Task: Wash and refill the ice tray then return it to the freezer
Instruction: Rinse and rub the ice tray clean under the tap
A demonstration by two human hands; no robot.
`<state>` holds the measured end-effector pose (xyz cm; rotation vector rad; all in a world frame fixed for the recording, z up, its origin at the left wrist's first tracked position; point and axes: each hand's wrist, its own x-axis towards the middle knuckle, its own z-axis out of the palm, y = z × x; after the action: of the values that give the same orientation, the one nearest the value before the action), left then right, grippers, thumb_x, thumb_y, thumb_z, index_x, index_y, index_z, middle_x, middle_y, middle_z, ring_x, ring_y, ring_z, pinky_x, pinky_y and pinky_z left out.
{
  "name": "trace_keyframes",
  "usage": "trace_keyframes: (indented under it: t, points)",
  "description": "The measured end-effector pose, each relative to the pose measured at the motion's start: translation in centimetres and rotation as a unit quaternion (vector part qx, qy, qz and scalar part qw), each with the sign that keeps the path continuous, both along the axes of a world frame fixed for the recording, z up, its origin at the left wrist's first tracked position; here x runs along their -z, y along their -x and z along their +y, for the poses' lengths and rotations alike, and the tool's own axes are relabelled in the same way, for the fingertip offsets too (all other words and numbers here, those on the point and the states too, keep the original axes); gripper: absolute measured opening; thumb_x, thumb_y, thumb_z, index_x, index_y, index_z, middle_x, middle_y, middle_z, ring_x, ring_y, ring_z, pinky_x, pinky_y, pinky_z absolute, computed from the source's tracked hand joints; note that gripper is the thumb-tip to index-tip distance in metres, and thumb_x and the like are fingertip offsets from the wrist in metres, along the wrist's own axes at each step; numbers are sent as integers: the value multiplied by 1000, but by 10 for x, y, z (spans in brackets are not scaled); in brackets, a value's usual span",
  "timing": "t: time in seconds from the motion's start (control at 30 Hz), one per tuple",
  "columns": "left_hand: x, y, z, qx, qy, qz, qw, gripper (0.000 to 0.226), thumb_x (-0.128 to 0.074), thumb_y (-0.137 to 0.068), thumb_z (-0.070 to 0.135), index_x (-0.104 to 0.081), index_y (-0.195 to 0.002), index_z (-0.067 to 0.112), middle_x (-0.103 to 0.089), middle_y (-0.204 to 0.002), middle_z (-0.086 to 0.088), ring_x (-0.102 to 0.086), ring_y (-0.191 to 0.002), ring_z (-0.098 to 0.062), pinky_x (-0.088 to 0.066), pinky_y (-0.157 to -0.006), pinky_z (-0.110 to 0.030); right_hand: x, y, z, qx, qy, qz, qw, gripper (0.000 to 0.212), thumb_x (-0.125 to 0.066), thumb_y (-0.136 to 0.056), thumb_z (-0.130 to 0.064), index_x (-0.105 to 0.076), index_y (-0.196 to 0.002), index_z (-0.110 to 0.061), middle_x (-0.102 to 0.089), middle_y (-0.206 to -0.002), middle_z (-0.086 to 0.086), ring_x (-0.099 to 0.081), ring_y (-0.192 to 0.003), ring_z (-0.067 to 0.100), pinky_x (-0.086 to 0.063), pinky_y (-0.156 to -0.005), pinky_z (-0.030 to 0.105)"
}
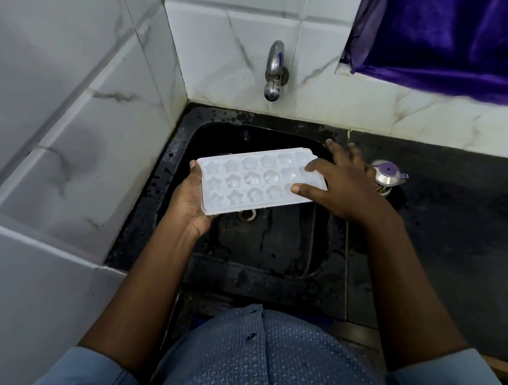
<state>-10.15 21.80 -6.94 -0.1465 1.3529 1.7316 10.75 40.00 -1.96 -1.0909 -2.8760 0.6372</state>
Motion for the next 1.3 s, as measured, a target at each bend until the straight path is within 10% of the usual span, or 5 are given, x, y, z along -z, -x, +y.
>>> trace_keyframes:
  t: [0.87, 1.3]
  points:
    - [1, -3, -8, -5, -7, -6, 1000, 63, -29, -110, 62, -70, -126, 16, -78, -122, -12, -78, -104, -32, -64, -77, -51, 3, 9, -11, -7, -21, 7, 1000, 45, -54, -91, -75, -63, -107, -34, -16, -173, 0, 0, -159, 32, -7, -119, 60]
    - [2, 2, -6, -9, -4, -5, 1000, 62, -29, -111, 60, -71, -124, 16, -80, -116, -11, -80, -98, -30, -65, -71, -49, 2, 14, -17, 3, -44, 40, 998, 59, -57, -88, -76, -60, -129, -35, -17, -173, -1, -3, -159, 32, -10, -120, 61]
